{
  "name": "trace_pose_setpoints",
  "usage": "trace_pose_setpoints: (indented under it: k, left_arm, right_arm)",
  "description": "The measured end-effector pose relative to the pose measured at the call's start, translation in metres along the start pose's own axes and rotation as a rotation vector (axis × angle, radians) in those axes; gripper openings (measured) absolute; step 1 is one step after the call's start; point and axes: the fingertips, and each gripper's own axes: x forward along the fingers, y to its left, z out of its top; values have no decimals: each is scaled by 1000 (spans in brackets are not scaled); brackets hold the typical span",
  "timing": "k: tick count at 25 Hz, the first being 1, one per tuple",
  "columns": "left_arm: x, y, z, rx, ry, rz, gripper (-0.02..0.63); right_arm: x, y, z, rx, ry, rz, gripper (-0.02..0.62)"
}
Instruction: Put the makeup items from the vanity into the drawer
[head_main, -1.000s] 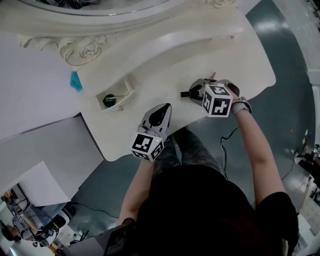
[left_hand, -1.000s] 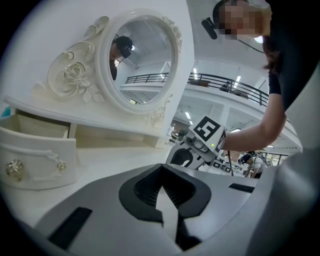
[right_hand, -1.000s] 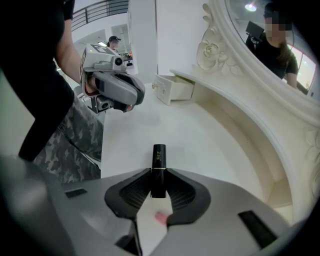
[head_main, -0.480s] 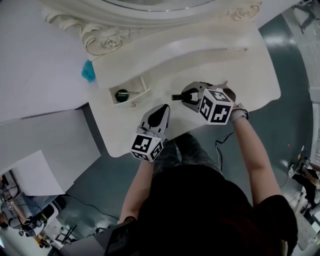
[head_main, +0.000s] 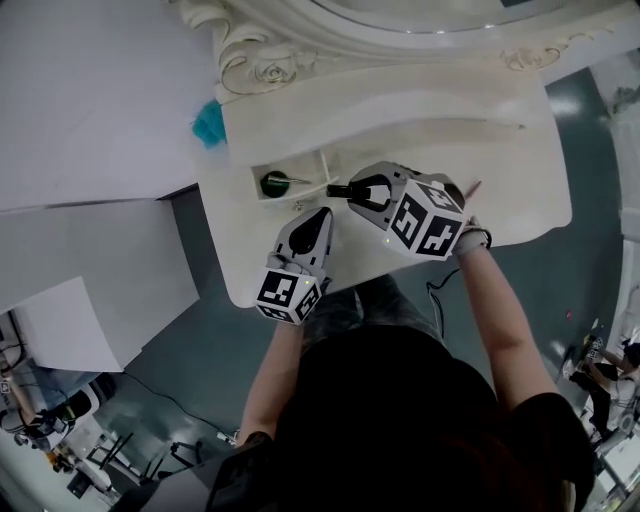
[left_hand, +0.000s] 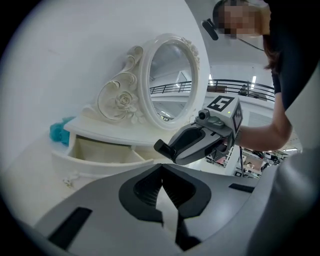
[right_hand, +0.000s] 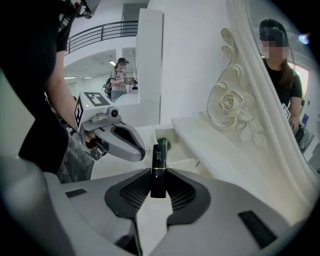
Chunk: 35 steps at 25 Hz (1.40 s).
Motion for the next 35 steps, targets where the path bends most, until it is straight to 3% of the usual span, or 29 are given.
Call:
trace_pose_setpoints:
  k: [16,35]
  left_arm:
    - [-33,58,15,-10,-28,44,12]
    - [-58,107,24,-50,-58,106,12]
  right_arm:
    - [52,-13,62,-9,34,-5,109]
    - [98,-18,72,3,152,49,109]
